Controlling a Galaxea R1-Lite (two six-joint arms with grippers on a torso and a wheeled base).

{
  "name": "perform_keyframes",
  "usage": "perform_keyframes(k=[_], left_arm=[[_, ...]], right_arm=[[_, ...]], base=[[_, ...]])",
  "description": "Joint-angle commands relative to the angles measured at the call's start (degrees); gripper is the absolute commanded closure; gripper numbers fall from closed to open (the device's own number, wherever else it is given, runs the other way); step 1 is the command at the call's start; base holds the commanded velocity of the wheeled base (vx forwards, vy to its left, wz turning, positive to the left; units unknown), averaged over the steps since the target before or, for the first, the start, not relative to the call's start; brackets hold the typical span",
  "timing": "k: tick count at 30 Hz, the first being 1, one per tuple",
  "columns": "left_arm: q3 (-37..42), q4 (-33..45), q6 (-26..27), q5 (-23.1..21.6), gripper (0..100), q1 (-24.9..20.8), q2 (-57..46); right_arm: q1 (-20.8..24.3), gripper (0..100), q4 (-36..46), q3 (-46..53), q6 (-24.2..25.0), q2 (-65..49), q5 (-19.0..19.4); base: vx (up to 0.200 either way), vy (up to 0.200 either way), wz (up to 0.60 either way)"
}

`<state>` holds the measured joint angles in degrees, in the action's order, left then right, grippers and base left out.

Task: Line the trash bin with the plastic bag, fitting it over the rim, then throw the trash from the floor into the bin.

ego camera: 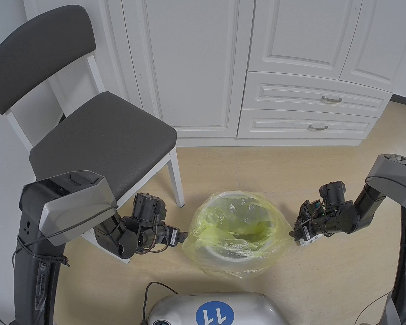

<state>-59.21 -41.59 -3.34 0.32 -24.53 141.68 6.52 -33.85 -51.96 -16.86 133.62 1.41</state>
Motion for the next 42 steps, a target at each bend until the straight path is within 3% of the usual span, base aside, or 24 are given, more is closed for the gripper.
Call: perform_keyframes(k=[1,14,19,23,30,42], left_arm=[[-2.5,1.5,-1.2,-0.8,0,0.3,2.1],[-2.5,1.4,-2.3,-0.8,0,1.1,1.0],[-1.7,1.3,-2.3,-0.9,0,1.2,-0.4],[-0.7,1.3,-2.3,-0.9,0,1.2,-1.5],[-0.9,1.2,-2.1,-0.9,0,1.1,-1.1],[-0.2,-1.2,-2.1,-0.8,0,1.0,-1.4]], right_arm=[[1.3,0,0.0,-0.8,1.0,1.8,-0.2],[3.3,0,1.3,-9.2,4.9,7.4,0.1],[3.3,0,9.3,-15.9,7.0,8.4,1.8],[3.3,0,14.9,-26.0,13.2,12.3,3.3],[3.2,0,23.4,-33.5,14.0,14.4,7.4],[3.9,0,24.8,-44.3,16.9,21.3,6.1]], base=[[0.0,0.0,0.0],[0.0,0.0,0.0],[0.0,0.0,0.0],[0.0,0.0,0.0],[0.0,0.0,0.0],[0.0,0.0,0.0]])
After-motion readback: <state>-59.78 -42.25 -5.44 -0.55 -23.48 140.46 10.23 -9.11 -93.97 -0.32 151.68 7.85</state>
